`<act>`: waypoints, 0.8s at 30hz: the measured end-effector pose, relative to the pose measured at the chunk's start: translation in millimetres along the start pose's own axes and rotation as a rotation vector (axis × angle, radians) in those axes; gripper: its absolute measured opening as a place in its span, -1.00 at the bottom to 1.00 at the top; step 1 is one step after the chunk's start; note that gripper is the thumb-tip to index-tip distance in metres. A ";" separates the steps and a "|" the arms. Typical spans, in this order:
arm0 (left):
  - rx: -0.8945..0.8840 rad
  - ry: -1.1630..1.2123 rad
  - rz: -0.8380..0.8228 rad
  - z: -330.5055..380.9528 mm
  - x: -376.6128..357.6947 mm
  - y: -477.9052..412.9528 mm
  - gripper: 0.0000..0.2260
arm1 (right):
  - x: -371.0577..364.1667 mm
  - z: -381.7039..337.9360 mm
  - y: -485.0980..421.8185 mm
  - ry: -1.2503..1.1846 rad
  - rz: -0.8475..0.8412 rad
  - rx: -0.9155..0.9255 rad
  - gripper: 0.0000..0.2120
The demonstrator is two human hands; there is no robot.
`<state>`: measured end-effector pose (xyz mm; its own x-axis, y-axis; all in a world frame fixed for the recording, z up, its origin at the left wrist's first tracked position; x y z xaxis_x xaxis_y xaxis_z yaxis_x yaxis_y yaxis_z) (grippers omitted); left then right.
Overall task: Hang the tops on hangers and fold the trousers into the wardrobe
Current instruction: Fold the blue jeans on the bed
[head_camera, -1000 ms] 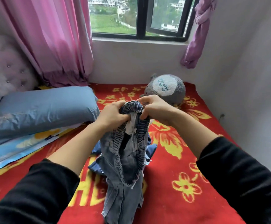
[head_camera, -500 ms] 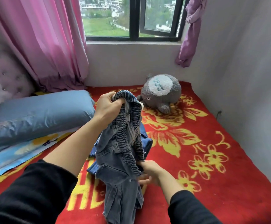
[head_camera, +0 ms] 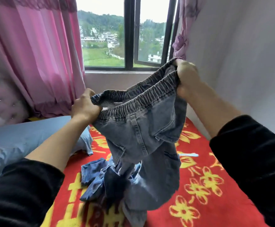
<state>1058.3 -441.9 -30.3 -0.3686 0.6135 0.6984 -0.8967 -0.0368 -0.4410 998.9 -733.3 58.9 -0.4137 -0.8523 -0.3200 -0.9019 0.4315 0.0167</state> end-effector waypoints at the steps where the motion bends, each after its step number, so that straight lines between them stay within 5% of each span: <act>1: -0.016 -0.124 -0.095 7.3 -2.6 -0.2 -0.69 | -1.3 -6.0 5.8 0.021 -0.009 0.028 -0.86; 5: -0.009 -0.375 -0.432 26.4 -21.8 17.6 -0.81 | 14.1 -17.4 13.6 0.150 0.011 0.063 -0.91; 9: 0.196 0.005 -0.498 45.7 -19.9 20.8 -0.75 | 53.2 -42.8 0.0 0.200 0.143 0.117 -0.83; 13: 0.340 0.601 -0.246 85.1 0.6 -8.1 -0.81 | 88.4 -70.5 -14.3 0.177 0.226 0.178 -0.92; 16: 0.193 0.918 0.113 127.7 20.0 -33.4 -0.73 | 109.2 -107.4 -28.3 0.134 0.284 0.293 -0.78; 21: -0.208 0.900 0.520 205.9 50.5 -22.7 -0.54 | 145.6 -161.3 -30.6 0.271 0.403 0.663 -0.86; 24: 0.076 0.758 0.389 201.4 3.4 -4.2 -0.72 | 182.2 -122.3 -60.4 0.510 0.262 0.374 -0.72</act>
<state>1011.5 -598.5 87.5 -0.4148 0.9070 -0.0727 -0.7642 -0.3906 -0.5133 962.8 -950.8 115.4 -0.7016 -0.6992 0.1376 -0.6988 0.6374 -0.3247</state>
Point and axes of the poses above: each hand's wrist, its own y-axis away from the middle knuckle, its own x-axis out of the back of the hand, z = x × y, the point moved 5 cm from there along -y, towards the middle knuckle, and after that the axes turned 9 degrees about -x, right-handed, at the moved point
